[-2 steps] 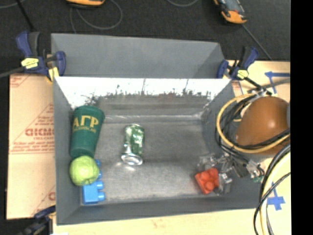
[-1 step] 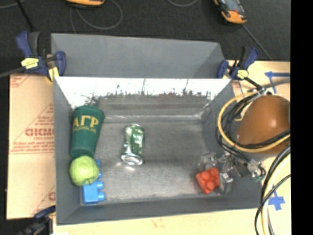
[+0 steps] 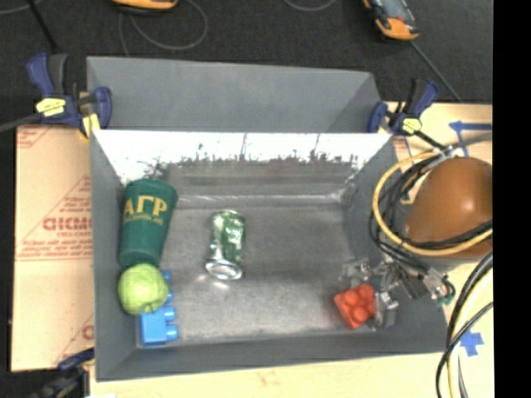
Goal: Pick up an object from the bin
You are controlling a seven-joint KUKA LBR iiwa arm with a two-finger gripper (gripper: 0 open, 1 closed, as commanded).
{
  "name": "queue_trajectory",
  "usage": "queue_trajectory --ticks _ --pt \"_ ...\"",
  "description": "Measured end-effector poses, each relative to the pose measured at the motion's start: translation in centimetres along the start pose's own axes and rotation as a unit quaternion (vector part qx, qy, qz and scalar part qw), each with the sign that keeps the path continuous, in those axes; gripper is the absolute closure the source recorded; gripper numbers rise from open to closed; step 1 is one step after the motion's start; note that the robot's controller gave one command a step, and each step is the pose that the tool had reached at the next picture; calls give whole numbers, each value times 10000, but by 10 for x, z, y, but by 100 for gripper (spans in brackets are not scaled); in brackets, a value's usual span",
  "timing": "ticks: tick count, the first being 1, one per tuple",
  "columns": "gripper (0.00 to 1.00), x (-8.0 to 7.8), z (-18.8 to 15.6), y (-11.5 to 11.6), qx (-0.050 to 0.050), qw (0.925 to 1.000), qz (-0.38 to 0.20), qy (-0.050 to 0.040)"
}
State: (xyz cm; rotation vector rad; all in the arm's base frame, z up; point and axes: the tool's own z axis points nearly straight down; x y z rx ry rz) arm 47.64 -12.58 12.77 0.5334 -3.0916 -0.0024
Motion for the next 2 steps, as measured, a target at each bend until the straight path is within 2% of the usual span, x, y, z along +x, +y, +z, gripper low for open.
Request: queue_trajectory --ticks 1,2 --pt "100 1 -23 0 -6 10000 4 6" --pt "100 -1 -43 -1 18 10000 7 -26"
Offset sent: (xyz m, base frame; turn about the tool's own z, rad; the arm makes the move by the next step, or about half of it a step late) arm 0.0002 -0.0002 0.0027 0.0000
